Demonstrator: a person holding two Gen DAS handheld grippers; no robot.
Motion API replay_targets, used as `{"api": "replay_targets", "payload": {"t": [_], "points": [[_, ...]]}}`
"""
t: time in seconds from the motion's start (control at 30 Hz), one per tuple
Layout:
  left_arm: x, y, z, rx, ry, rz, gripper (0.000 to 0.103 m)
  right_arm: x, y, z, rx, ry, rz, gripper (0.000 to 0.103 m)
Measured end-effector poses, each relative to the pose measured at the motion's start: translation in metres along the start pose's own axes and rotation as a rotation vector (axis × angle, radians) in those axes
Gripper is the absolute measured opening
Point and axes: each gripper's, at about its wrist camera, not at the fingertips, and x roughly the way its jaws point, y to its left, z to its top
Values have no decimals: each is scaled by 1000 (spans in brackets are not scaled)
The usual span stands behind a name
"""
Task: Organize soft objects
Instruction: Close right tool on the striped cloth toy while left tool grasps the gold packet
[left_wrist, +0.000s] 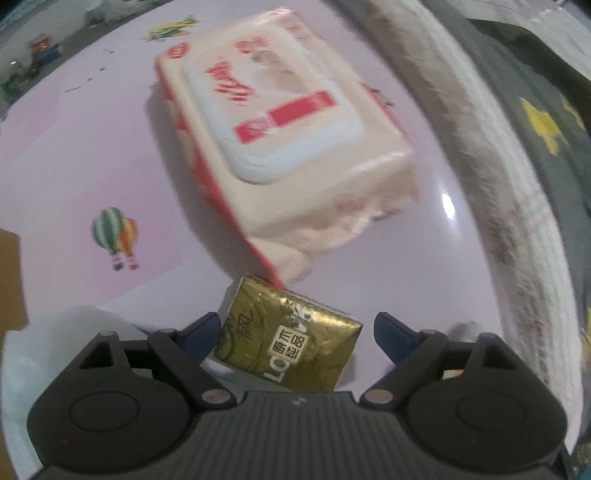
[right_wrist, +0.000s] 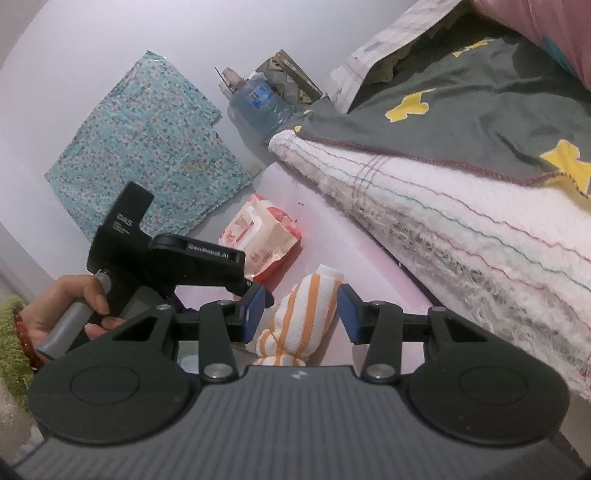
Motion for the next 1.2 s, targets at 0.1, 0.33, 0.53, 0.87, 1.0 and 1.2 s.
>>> {"api": "replay_targets", "payload": {"t": [0.1, 0.33, 0.53, 0.87, 1.0, 1.2], "points": [[-3, -12, -4, 27, 1, -37, 89, -3, -3, -1, 8, 2, -4, 44], [-14, -17, -8, -26, 25, -24, 89, -9, -4, -1, 21, -1, -7, 45], [-25, -8, -12, -66, 9, -22, 90, -11, -4, -1, 20, 0, -1, 45], [-24, -26, -18, 140, -54, 42, 95, -8, -3, -2, 20, 21, -2, 47], [4, -31, -16, 148, -39, 50, 95, -3, 4, 0, -13, 41, -7, 56], [17, -27, -10, 141, -30, 49, 84, 15, 23, -2, -99, 107, -41, 70]]}}
